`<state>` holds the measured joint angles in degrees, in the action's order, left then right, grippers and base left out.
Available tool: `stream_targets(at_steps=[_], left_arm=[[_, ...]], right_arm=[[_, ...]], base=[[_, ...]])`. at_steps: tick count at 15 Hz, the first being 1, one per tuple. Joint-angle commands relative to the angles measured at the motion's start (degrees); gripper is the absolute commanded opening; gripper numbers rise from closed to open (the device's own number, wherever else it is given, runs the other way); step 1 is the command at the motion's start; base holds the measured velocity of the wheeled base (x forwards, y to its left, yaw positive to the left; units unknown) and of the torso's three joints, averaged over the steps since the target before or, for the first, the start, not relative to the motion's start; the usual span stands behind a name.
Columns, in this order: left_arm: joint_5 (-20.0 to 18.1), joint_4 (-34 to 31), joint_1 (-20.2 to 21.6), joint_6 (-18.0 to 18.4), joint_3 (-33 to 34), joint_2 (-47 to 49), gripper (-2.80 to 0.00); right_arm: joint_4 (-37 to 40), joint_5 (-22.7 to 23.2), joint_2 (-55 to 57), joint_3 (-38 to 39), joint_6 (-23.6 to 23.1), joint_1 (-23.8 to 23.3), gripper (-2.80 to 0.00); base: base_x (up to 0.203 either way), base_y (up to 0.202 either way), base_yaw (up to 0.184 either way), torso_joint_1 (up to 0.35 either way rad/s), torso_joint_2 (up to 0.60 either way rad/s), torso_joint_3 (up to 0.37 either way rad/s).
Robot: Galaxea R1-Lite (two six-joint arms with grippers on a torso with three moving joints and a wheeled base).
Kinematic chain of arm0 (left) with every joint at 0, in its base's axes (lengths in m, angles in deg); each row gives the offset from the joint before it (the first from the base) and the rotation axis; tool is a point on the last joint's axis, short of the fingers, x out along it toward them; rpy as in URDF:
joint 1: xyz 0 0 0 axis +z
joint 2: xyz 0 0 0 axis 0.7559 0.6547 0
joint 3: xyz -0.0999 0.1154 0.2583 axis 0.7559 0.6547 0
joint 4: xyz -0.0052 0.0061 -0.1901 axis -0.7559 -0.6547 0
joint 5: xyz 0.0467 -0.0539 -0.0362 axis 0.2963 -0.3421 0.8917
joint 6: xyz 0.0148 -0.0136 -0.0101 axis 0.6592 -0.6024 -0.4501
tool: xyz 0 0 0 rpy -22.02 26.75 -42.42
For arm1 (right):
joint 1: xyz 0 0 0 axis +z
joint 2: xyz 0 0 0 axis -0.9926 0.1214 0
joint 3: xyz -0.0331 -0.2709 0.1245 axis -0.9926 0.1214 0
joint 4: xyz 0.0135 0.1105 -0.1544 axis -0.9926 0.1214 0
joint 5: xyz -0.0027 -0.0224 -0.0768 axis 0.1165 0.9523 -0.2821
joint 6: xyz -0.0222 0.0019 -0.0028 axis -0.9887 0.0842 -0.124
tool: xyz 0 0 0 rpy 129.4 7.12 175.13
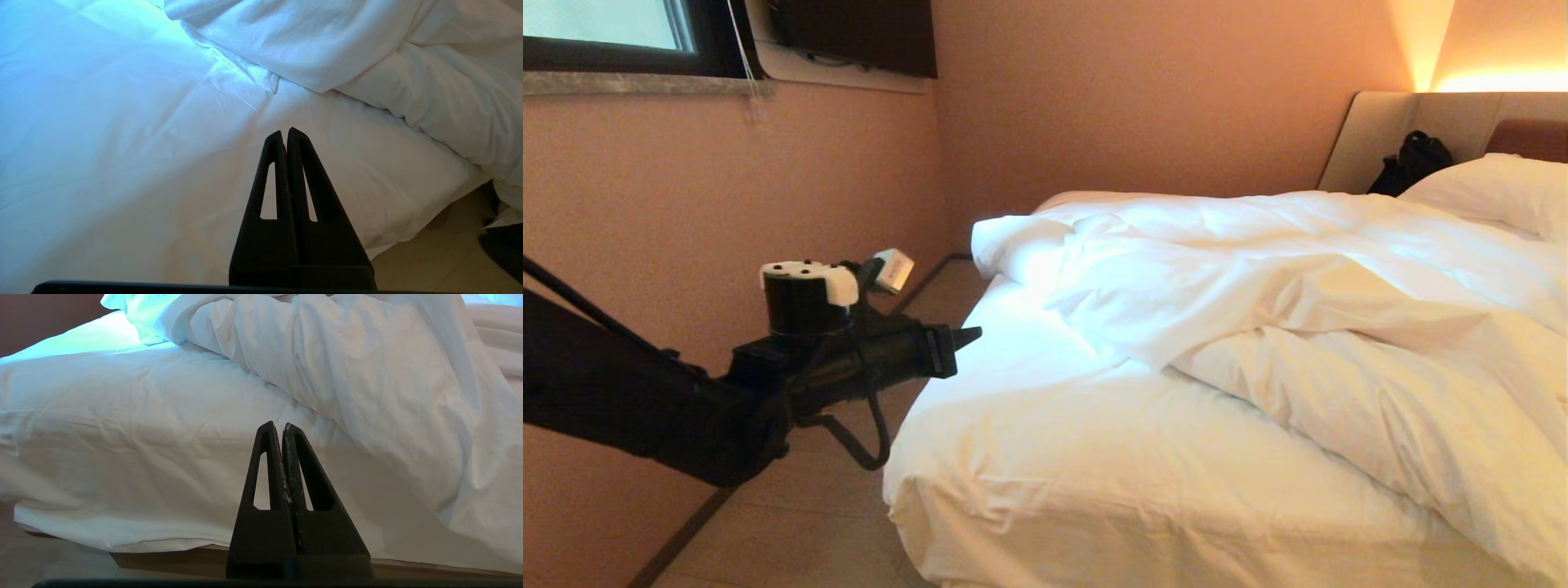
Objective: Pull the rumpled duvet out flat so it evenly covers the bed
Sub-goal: Hold the folded corner of the quilt
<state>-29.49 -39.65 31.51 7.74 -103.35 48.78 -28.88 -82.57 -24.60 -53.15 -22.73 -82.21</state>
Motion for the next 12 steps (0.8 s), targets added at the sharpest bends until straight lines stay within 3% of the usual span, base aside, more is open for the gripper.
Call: stream_targets(at_steps=[1, 7, 12], left_arm=[[1.43, 0.32, -2.36, 0.03, -3.12, 4.64, -2.8], [2.92, -0.27, -4.96, 0.22, -13.77, 14.36, -2.8], [6.63, -1.05, -5.0, 1.56, -22.93, 21.79, -2.8]], right_arm=[[-0.01, 0.0, 0.07, 0.01, 0.02, 0.06, -2.8], [-0.01, 0.0, 0.07, 0.01, 0.02, 0.06, -2.8], [-0.01, 0.0, 0.07, 0.01, 0.02, -0.03, -2.8]], base=[[0.0, 0.0, 0.0, 0.0, 0.0, 0.0], [0.0, 0.0, 0.0, 0.0, 0.0, 0.0], [0.0, 0.0, 0.0, 0.0, 0.0, 0.0]])
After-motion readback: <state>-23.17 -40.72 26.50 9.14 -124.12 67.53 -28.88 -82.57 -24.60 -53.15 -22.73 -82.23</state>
